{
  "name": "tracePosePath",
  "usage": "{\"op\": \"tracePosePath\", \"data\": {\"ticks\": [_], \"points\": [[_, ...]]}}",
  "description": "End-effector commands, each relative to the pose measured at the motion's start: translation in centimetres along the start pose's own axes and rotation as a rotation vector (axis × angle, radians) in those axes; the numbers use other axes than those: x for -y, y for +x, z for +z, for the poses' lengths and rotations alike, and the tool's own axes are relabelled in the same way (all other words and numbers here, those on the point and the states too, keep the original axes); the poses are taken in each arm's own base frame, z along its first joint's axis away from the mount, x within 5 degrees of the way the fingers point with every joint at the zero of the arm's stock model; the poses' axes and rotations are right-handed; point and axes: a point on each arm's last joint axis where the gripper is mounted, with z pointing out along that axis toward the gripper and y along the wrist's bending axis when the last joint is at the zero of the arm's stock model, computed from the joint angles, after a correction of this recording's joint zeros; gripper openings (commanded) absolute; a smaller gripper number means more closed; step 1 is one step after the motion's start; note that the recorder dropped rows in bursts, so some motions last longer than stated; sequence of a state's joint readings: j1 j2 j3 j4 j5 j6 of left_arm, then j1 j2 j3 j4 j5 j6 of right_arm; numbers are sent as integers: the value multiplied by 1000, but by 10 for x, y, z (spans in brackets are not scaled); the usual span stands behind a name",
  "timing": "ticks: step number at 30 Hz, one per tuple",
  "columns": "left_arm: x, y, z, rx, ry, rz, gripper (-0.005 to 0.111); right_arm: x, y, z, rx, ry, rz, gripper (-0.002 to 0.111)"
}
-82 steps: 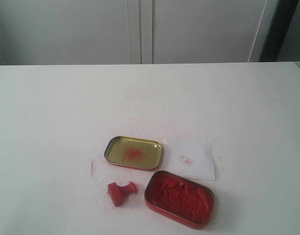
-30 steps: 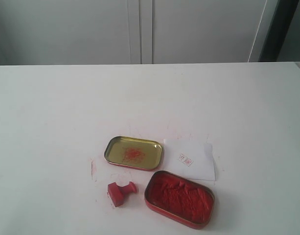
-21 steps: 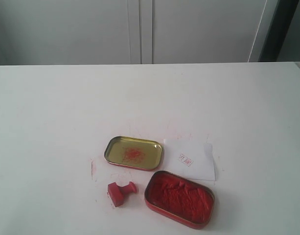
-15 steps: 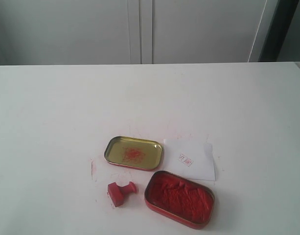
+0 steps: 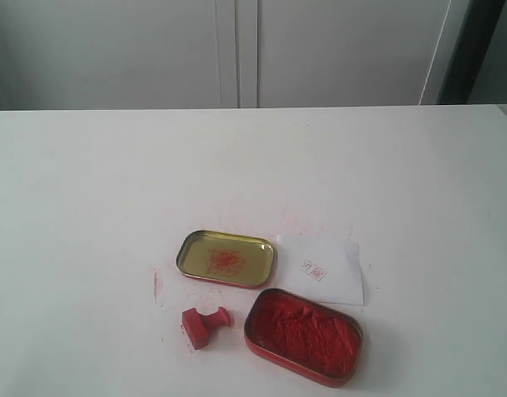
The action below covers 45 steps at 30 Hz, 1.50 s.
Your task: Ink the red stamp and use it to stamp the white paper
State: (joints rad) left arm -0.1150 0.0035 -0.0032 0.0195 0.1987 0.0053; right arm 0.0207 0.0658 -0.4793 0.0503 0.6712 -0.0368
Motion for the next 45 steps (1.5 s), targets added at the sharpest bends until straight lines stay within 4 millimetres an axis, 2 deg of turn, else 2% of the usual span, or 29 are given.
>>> {"op": "tracePosePath", "data": {"ticks": [1,8,11,20,37,45], "points": [[0,1,0,4,-2,-1,0,0,0,-1,15,1,-8,0],[0,1,0,4,-2,-1,0,0,2,-2,29,2,-8,0],[0,1,0,4,-2,-1,0,0,12,-3,38,2,-8,0],[0,1,0,4,-2,-1,0,1,37,18,30,7,-5,0],[0,1,0,4,-2,-1,0,3,64,36,40,14,-4,0],[0,1,0,4,-2,-1,0,4,98,51,11,20,-3,0]]}}
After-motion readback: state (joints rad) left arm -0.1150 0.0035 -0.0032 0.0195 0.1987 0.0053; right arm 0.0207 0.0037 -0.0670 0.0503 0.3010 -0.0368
